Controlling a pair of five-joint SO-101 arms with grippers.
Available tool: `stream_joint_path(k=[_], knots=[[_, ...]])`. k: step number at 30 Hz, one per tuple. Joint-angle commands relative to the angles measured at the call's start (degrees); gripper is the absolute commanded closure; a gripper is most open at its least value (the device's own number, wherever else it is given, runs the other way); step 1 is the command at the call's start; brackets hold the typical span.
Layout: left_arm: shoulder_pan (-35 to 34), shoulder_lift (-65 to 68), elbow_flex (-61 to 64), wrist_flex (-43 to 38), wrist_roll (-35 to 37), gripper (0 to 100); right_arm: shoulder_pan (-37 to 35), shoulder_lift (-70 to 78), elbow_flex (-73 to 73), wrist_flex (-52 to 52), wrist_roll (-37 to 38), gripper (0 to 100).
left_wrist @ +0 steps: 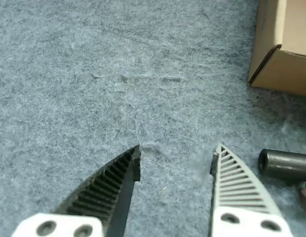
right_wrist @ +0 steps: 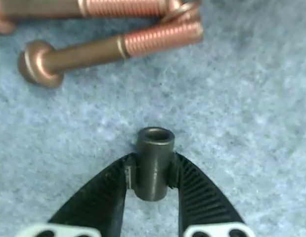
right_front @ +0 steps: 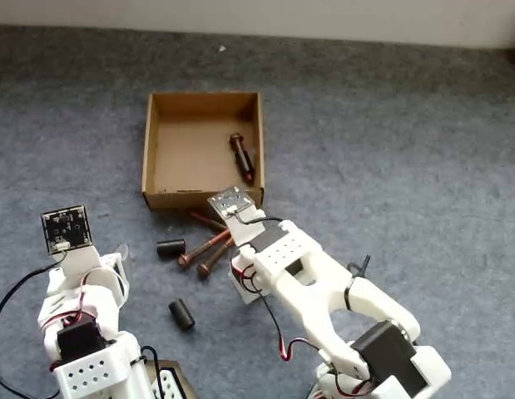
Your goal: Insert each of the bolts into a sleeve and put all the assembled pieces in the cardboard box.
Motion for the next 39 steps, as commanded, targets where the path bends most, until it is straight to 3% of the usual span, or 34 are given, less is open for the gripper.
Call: stream_joint_path(k=[1,4,7,13,15,18,24,33,39], knots=[[-0.3,-0.4,-0.2,-1.2,-0.4,75,0.8,-1.4,0.0,1.8,0.4,91.7],[-0.3,-0.4,-0.2,-1.2,-0.4,75,0.8,-0.3,0.0,1.7,0.4,92.0],[-0.3,-0.4,-0.2,-1.2,-0.4,75,1.1,-0.7,0.0,1.4,0.4,99.5],[-0.3,-0.4,0.0,-1.2,-0.4,75,1.2,-11.1,0.6,1.4,-0.4,99.5],[-0.3,-0.4,0.0,-1.1,-0.4,75,1.5,-15.0,1.1,1.4,-4.0,99.5],[-0.3,-0.4,-0.7,-1.1,-0.4,75,5.3,-20.6,3.4,-1.5,-8.2,99.5],[0.7,0.2,-7.9,-0.7,-5.9,75,20.2,-25.5,9.0,-16.5,-14.9,99.5],[20.4,1.5,-21.8,8.6,-9.8,75,32.0,-25.5,10.1,-26.8,-24.9,99.5],[28.8,21.2,-31.7,8.6,-9.9,75,37.4,-25.4,12.1,-33.2,-28.3,99.5]])
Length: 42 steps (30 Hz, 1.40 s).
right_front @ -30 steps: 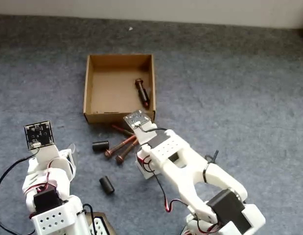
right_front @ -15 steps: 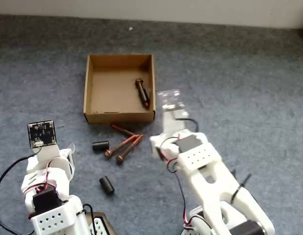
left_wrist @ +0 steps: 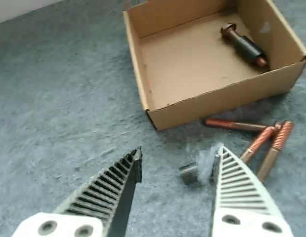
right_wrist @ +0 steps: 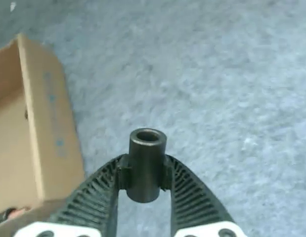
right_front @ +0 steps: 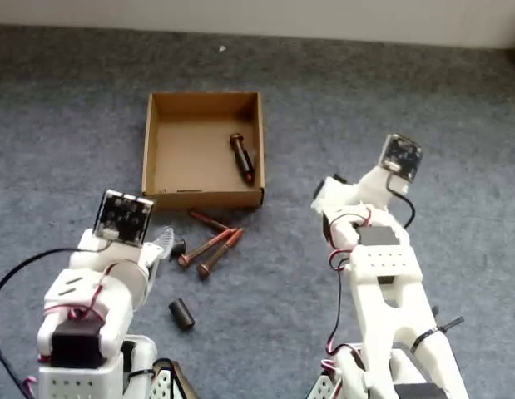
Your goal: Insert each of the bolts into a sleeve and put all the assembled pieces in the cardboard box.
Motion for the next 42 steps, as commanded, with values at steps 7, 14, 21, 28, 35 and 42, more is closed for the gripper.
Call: stream_joint_path(k=[7,14,21,28,35,42], knots=[[15.6,39.9,-21.5,0.2,-0.7,75,5.0,-2.4,5.0,-13.1,-2.0,99.5],[24.2,56.4,-28.7,0.1,-0.7,75,5.1,-2.4,5.0,-13.1,-1.8,99.5],[25.3,69.1,-31.3,-6.5,-0.7,75,5.1,-2.4,5.0,-13.1,-1.7,99.5],[25.9,81.1,-32.4,-13.8,-0.7,75,5.1,-2.4,5.0,-13.1,-1.7,99.5],[25.8,89.7,-36.8,-14.8,-0.4,78,5.1,-2.4,5.0,-13.1,-1.7,99.5],[25.3,89.9,-37.5,-14.9,-0.4,99,5.1,-2.4,5.0,-13.1,-1.7,99.5]])
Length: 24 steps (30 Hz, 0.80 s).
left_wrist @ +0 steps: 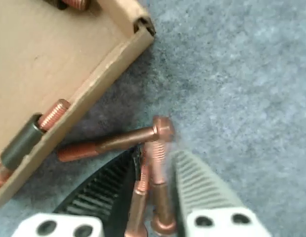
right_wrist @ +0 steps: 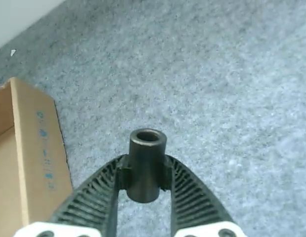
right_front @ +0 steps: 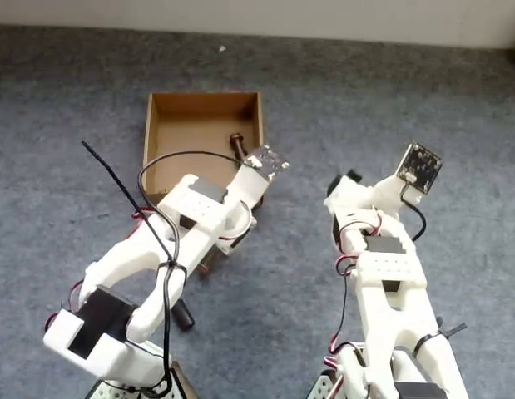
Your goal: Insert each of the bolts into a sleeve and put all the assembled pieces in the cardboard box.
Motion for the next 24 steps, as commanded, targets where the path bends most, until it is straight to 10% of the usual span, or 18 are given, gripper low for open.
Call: stream_joint_path(k=[1,11,24], knots=[[-1.1,-0.4,-2.1,-0.6,-0.3,100,0.7,-2.3,-0.5,-1.2,-0.3,99.5],[-16.2,-12.4,0.0,-0.4,12.0,99,0.7,-2.4,-0.5,-1.2,-0.3,99.5],[-39.5,-38.2,23.6,-0.8,7.6,87,0.7,-2.4,-0.5,-1.2,-0.3,99.5]])
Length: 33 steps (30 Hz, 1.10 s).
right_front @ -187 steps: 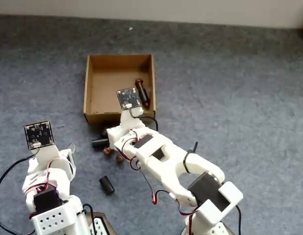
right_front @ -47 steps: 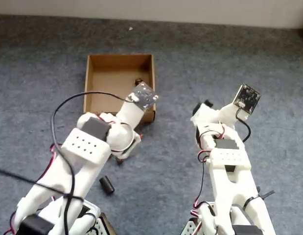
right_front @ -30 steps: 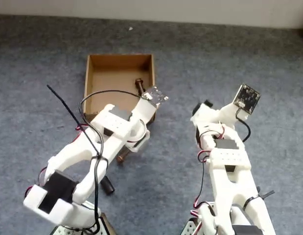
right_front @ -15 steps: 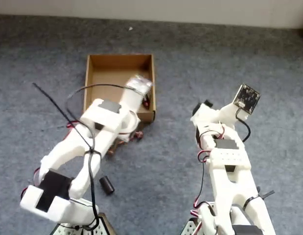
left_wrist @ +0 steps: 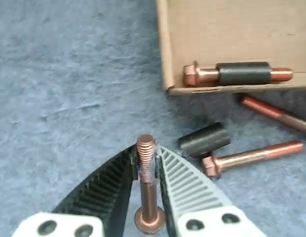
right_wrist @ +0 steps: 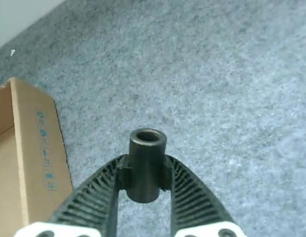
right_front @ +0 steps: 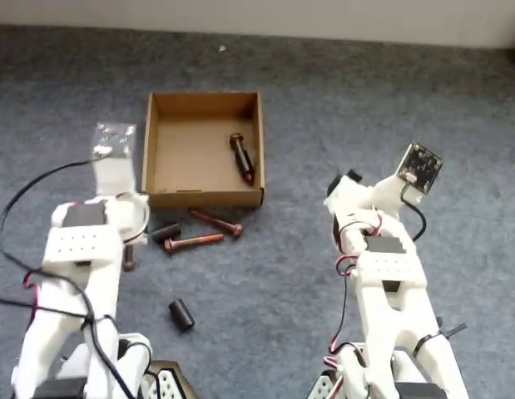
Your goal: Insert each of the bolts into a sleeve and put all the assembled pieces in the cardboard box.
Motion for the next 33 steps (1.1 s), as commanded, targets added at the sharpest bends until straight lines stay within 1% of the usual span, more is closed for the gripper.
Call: stream_joint_path(k=[1,4,5,7,9,10,16,20,24,27,30,33], knots=[[-9.1,-8.0,7.1,-0.6,-4.0,82,0.6,-2.4,-0.5,-1.2,-0.3,99.5],[-16.0,-11.2,11.2,-0.6,-4.2,69,0.4,-2.4,-0.5,-1.2,-0.3,99.5],[-18.2,-12.2,11.6,-0.4,-4.3,67,0.4,-2.4,-0.5,-1.2,-0.3,99.5],[-21.8,-14.0,11.6,-0.3,-5.3,67,0.4,-2.4,-0.5,-1.2,-0.2,99.5],[-24.0,-15.0,10.4,0.2,-9.3,69,0.4,-2.4,-0.5,-1.2,-0.2,99.5],[-24.5,-15.1,9.5,1.8,-11.0,70,0.4,-2.4,-0.5,-1.2,-0.2,99.5],[-24.9,-11.2,-1.9,15.6,-22.2,71,0.4,-2.4,-0.4,-1.2,-0.2,99.5],[-24.9,-5.6,-10.5,21.2,-30.5,73,0.4,-2.4,-0.4,-1.2,-0.2,99.5],[-24.9,2.3,-15.4,21.9,-39.0,76,0.4,-2.4,-0.4,-1.2,-0.2,99.5],[-24.9,9.4,-16.6,21.9,-48.9,79,0.4,-2.4,-0.4,-1.2,0.5,99.5],[-24.9,16.2,-16.8,21.8,-57.9,86,0.4,-2.4,-0.4,-1.2,2.0,99.5],[-24.8,22.6,-16.7,21.8,-62.1,95,0.4,-2.4,-0.4,-1.3,2.1,99.5]])
